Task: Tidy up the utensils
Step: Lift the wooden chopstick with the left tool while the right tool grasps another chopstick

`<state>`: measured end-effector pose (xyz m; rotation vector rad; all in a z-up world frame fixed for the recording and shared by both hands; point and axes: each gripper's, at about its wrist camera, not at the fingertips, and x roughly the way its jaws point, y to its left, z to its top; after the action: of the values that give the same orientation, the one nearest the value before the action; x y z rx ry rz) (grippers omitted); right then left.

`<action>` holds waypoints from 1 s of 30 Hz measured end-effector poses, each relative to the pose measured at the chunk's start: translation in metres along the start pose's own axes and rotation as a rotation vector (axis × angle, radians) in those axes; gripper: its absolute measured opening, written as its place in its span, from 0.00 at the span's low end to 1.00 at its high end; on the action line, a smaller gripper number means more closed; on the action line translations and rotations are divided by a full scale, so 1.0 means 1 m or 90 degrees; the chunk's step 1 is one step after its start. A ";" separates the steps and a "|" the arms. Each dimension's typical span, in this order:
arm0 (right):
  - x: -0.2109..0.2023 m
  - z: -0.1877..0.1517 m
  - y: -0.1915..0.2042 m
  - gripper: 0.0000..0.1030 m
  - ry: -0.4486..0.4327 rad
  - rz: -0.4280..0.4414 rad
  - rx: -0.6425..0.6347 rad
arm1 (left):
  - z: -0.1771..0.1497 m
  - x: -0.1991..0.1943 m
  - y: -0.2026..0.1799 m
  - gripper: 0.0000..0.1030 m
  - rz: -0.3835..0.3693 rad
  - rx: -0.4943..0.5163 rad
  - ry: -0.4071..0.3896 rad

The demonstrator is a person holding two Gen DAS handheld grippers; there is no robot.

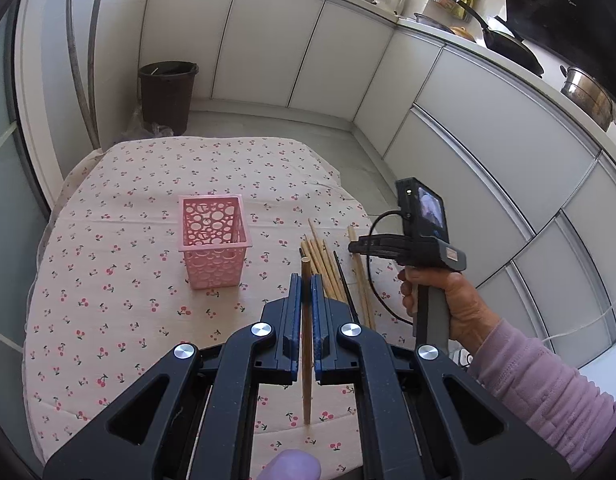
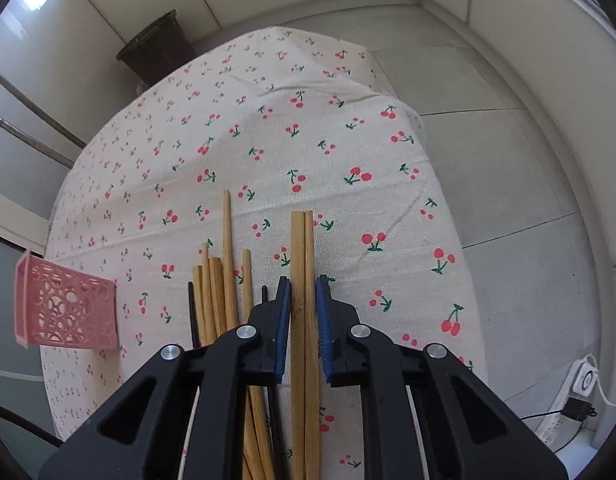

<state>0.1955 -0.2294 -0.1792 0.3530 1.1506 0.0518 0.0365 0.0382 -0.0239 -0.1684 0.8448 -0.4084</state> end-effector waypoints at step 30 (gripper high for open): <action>0.009 -0.044 -0.015 0.19 0.093 0.000 0.047 | 0.004 -0.012 -0.005 0.04 0.000 -0.003 -0.026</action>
<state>0.1571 -0.2308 -0.2071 0.4198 1.2989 0.0360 0.0309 0.0385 -0.0118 -0.1811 0.8057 -0.4021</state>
